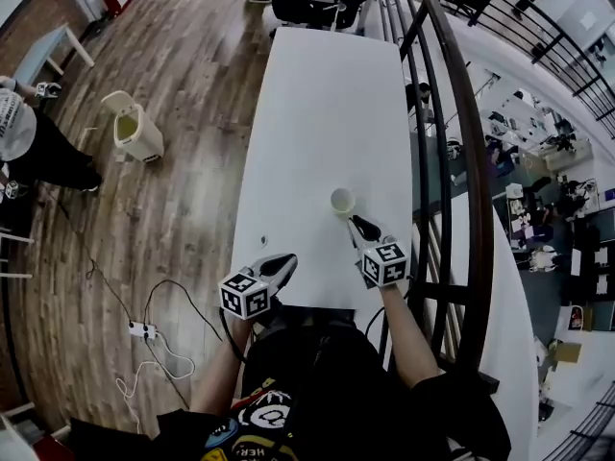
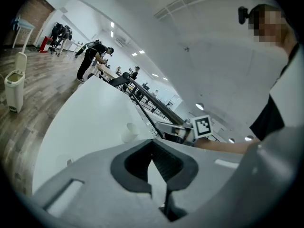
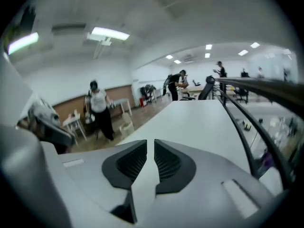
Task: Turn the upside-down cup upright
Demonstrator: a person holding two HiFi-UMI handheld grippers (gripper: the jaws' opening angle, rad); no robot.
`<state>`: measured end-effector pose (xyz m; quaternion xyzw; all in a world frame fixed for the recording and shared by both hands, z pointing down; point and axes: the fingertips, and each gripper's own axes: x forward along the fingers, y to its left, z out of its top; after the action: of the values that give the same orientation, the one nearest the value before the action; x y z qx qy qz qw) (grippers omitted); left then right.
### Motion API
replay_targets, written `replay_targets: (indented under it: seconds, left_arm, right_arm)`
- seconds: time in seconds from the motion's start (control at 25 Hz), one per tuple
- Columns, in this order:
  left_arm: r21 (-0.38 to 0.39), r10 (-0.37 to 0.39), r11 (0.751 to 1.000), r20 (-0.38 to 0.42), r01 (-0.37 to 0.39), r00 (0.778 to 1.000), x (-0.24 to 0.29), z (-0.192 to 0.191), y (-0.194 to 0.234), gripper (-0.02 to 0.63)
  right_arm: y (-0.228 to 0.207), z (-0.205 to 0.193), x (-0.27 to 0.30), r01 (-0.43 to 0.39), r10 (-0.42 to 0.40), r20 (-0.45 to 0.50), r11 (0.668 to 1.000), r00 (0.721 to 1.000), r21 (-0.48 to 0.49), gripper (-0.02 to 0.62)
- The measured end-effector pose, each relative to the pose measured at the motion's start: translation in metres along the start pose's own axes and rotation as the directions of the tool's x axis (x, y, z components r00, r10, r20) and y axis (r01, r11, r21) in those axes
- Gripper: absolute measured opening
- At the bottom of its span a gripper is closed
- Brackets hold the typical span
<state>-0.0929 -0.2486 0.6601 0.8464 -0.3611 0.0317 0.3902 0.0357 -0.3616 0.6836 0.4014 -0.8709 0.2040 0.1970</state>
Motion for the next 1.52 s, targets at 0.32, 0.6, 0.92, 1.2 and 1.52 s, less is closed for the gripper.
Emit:
replay_targets:
  seconds: [0.32, 0.6, 0.92, 1.2, 1.52]
  left_arm:
    - [0.275, 0.06, 0.959, 0.024, -0.065, 0.998, -0.003, 0.003, -0.053, 0.005]
    - [0.398, 0.071, 0.914, 0.04, -0.081, 0.997, -0.028, -0.049, -0.139, 0.005]
    - [0.401, 0.063, 0.912, 0.07, -0.086, 0.996, -0.053, -0.123, -0.264, 0.005]
    - [0.476, 0.089, 0.873, 0.048, -0.101, 0.995, -0.09, -0.155, -0.299, 0.005]
    - [0.471, 0.089, 0.87, 0.142, -0.146, 0.986, -0.118, -0.11, -0.297, 0.006]
  right_arm:
    - [0.052, -0.038, -0.145, 0.112, -0.193, 0.239, 0.943, 0.952, 0.315, -0.003]
    - [0.117, -0.058, -0.213, 0.04, -0.1, 0.256, 0.972, 0.962, 0.231, -0.003]
    - [0.136, -0.101, -0.338, 0.041, -0.135, 0.318, 0.958, 0.938, 0.285, -0.003]
    - [0.181, -0.128, -0.365, -0.012, -0.078, 0.304, 0.959, 0.95, 0.284, -0.005]
    - [0.213, -0.074, -0.365, -0.005, -0.046, 0.334, 0.989, 0.941, 0.15, -0.005]
